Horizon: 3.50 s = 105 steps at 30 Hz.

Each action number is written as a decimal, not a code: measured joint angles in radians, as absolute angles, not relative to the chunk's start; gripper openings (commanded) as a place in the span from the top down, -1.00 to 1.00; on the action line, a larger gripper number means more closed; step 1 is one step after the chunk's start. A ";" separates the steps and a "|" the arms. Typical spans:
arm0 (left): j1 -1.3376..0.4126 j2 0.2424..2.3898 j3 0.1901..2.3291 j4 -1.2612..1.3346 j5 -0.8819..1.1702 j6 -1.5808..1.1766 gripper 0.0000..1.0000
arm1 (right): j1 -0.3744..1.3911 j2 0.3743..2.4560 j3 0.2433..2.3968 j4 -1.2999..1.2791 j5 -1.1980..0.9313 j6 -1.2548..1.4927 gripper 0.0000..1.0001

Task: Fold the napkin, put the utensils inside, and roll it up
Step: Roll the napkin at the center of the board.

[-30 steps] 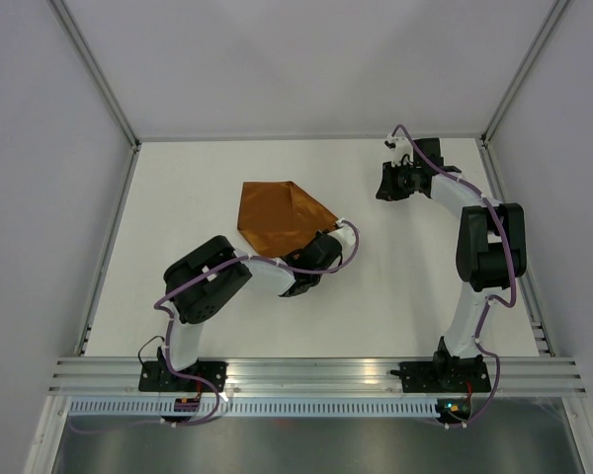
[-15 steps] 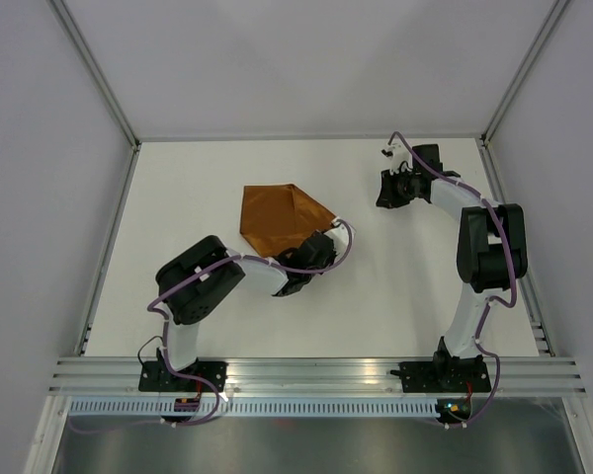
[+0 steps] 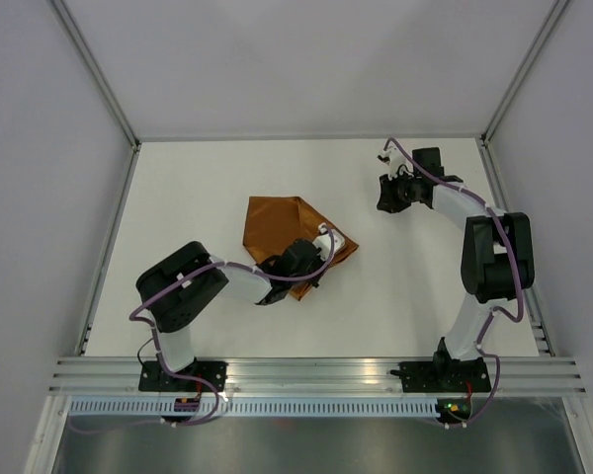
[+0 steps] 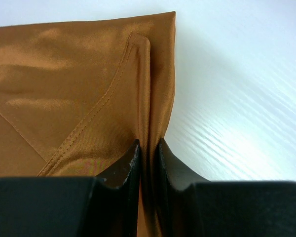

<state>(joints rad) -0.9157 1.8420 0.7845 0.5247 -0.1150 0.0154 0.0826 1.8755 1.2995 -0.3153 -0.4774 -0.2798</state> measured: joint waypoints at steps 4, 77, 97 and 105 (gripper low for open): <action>-0.916 1.799 0.718 0.551 -0.052 -0.022 0.95 | 0.105 1.832 1.253 -0.314 -0.479 -0.329 0.58; -0.727 1.806 0.562 0.773 0.463 -0.289 0.95 | 0.794 1.547 0.262 0.783 -0.242 -1.270 0.05; -0.702 1.813 0.552 0.792 0.516 -0.290 0.95 | 0.828 1.593 0.265 0.803 -0.208 -1.314 0.87; -0.694 1.813 0.551 0.792 0.526 -0.299 0.95 | 0.828 1.589 0.292 0.760 -0.204 -1.306 0.99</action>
<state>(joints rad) -0.6937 1.8133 0.5510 0.7921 0.5262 -0.2989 0.8284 1.5887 0.2924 0.7597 -0.2043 -1.3060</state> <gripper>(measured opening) 0.218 0.018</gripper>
